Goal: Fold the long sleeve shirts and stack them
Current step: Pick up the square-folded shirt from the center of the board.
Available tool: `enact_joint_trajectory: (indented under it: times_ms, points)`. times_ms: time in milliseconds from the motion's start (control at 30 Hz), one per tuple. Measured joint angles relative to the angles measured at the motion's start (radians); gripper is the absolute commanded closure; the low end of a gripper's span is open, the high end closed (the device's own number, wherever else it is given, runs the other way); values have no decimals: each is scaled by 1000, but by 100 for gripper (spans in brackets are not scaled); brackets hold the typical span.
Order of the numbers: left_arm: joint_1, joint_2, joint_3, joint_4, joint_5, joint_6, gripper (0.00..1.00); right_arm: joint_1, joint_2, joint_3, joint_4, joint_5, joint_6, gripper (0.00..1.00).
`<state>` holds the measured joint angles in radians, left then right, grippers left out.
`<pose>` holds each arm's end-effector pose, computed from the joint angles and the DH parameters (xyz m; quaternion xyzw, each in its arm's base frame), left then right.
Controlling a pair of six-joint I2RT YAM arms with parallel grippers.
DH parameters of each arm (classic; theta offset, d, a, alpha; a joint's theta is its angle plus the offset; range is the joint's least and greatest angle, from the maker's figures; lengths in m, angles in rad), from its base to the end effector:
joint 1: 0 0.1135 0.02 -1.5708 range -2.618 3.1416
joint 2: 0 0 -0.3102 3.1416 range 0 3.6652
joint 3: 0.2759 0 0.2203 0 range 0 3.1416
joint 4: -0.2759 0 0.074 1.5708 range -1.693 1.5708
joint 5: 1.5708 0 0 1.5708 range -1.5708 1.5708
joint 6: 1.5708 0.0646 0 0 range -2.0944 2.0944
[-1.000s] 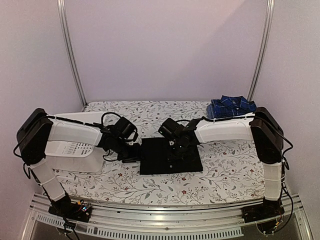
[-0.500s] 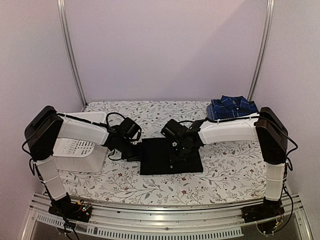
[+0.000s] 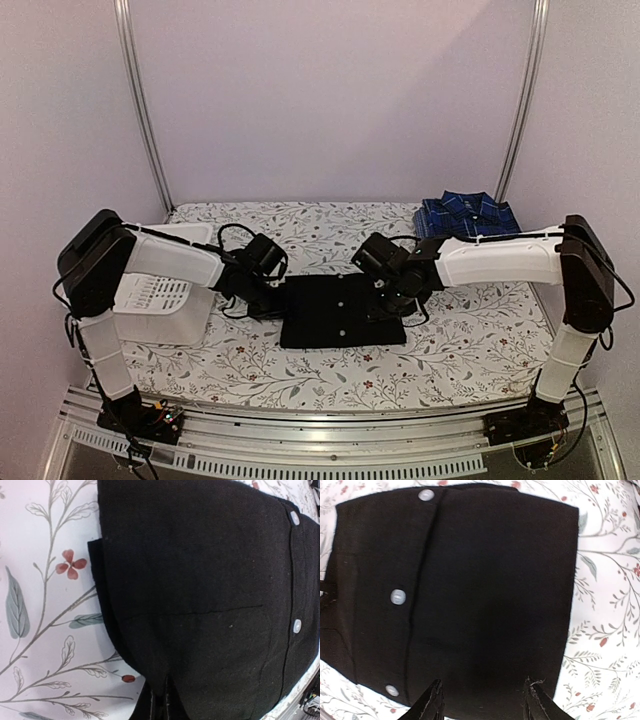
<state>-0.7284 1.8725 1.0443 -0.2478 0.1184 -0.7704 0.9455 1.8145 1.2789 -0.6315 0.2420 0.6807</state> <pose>0.2675 -0.2489 0.1725 -0.0058 0.9679 -0.2085 0.1399 0.2241 0.2840 0.2322 -0.1044 0.9672 0.0633 0.2227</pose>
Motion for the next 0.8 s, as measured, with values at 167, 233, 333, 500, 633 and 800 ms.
enact_joint_trajectory:
  times_ms: [167, 233, 333, 500, 633, 800]
  points:
    - [0, 2, 21, -36, -6, 31, 100, -33, -22, -106, 3, 3, 19, 52]
    - [0, 2, 28, -55, -11, 46, 100, -39, -31, -139, 3, 3, 27, 55]
    - [0, 1, 43, -95, -22, 75, 100, -39, -48, -179, 11, -5, 42, 58]
    - [0, -19, 57, -164, -26, 117, 100, -30, -64, -226, 34, -29, 64, 60]
    - [3, -61, 72, -231, -27, 161, 100, -14, -64, -227, 38, -40, 76, 60]
    - [9, -130, 86, -298, -27, 220, 100, -9, -69, -204, 35, -41, 82, 62]
